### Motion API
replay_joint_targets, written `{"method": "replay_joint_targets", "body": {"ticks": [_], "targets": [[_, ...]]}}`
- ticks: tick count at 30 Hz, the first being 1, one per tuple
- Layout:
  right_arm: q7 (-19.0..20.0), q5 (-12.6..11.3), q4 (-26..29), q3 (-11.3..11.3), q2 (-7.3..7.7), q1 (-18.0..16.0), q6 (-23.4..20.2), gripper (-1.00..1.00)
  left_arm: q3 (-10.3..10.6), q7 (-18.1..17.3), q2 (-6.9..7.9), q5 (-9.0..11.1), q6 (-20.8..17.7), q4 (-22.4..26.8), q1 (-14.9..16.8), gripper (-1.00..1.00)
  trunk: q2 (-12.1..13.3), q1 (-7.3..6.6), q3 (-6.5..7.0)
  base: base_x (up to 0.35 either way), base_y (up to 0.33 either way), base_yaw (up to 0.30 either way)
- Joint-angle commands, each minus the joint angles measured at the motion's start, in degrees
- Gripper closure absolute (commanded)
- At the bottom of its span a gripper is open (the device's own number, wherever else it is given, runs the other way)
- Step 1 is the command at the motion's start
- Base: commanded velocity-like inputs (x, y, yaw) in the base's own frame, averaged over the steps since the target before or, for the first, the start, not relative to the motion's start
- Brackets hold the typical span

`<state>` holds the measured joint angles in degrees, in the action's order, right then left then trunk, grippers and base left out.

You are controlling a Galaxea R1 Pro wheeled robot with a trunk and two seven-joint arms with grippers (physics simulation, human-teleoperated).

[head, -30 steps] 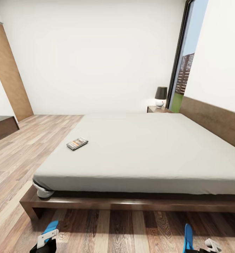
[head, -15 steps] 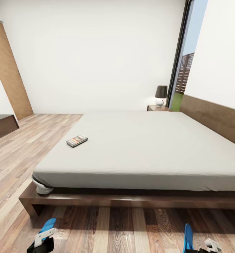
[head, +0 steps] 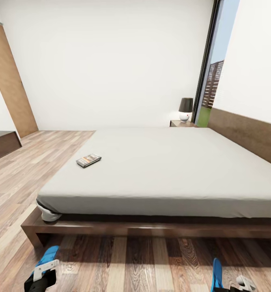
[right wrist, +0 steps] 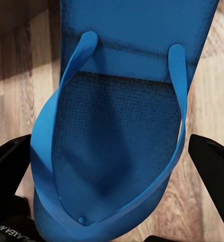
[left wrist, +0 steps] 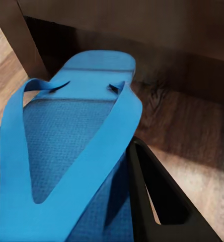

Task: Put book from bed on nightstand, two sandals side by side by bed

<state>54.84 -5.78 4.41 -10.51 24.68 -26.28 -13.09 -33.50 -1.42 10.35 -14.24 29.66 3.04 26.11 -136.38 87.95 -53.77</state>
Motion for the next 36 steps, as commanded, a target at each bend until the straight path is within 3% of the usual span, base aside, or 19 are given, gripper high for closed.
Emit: {"method": "replay_joint_targets", "body": {"ticks": [1, 17, 36], "targets": [[0.18, -0.63, 0.04, 0.05, 0.02, -0.01, -0.63, 1.00, -0.43, -0.08, 0.23, -0.61, 0.31, 0.13, 0.05, 1.00, -0.44, 0.21, -0.24, 0.000, 0.000, 0.000], [0.18, -0.62, 0.02, 0.11, 0.02, -0.02, -0.63, 1.00, -0.35, -0.08, 0.12, -0.68, 0.32, 3.42, 0.01, 1.00, -6.85, 3.73, -3.11, 0.000, 0.000, 0.000], [0.18, -0.63, 0.00, 0.09, 0.02, 0.00, -0.64, 1.00, -0.34, -0.08, -0.50, -0.70, 0.22, 3.38, 0.01, 1.00, -7.11, 4.22, -7.32, 0.000, 0.000, 0.000]]}}
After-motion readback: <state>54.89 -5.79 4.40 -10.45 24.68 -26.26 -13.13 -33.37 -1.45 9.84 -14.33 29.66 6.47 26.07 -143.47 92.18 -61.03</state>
